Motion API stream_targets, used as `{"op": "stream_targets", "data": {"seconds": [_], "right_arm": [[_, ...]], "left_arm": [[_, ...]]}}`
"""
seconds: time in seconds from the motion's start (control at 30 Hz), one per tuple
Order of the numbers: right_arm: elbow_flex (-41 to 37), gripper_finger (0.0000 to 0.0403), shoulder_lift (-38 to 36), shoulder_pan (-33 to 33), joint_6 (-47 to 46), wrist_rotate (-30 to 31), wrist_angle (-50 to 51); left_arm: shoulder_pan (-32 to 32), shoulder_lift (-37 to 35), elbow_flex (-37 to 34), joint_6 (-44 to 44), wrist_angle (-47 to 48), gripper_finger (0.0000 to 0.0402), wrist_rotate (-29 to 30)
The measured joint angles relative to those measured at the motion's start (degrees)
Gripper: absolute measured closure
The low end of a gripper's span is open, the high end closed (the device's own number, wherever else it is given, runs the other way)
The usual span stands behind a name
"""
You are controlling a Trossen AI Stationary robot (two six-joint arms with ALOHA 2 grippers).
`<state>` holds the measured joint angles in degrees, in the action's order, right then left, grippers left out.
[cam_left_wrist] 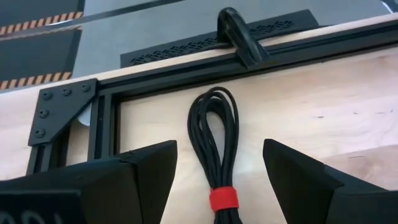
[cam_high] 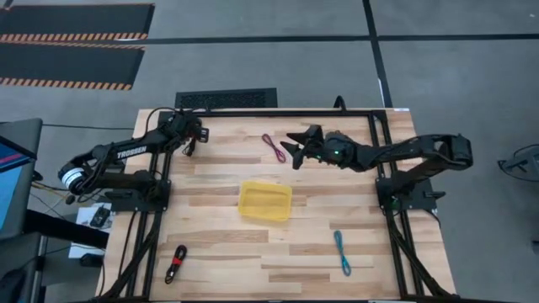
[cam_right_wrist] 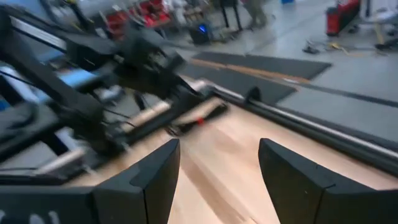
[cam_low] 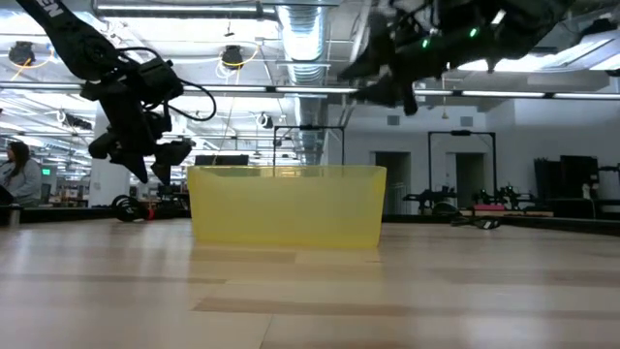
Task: Pick and place USB-C Cables
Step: Put the top left black charger cable into the yellow bin
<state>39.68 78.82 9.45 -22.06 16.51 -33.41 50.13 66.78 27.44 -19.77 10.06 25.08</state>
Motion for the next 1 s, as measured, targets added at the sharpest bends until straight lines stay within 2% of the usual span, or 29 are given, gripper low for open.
{"op": "stream_targets", "data": {"seconds": [0.13, 0.3, 0.4, 0.67, 0.83, 1.0], "right_arm": [[0.0, 0.0158, -2.9, -2.1, 0.1, 0.0, 0.0], [0.0, 0.0158, -4.8, -3.0, 0.0, 0.1, 0.0], [0.0, 0.0158, -5.8, -3.0, 0.1, 0.1, 0.0], [0.0, 0.0158, -6.2, -3.0, 1.8, 0.2, 0.0], [0.0, 0.0158, -6.2, -3.0, 2.0, 0.2, 0.0], [0.0, 0.0158, -6.2, -2.9, 2.1, 0.1, -0.1]], "left_arm": [[0.0, 1.4, 0.0, -1.3, 1.2, 0.0172, -0.9], [-0.3, 7.4, 0.0, -3.6, 1.4, 0.0172, -3.6], [-2.2, 10.4, 0.8, -4.4, 1.6, 0.0172, 0.4], [-3.8, 17.3, 3.6, -6.6, 4.6, 0.0177, 6.5], [-4.8, 19.5, 4.0, -7.7, 4.4, 0.021, 8.5], [-5.0, 20.0, 4.0, -7.5, 4.4, 0.0268, 8.8]]}}
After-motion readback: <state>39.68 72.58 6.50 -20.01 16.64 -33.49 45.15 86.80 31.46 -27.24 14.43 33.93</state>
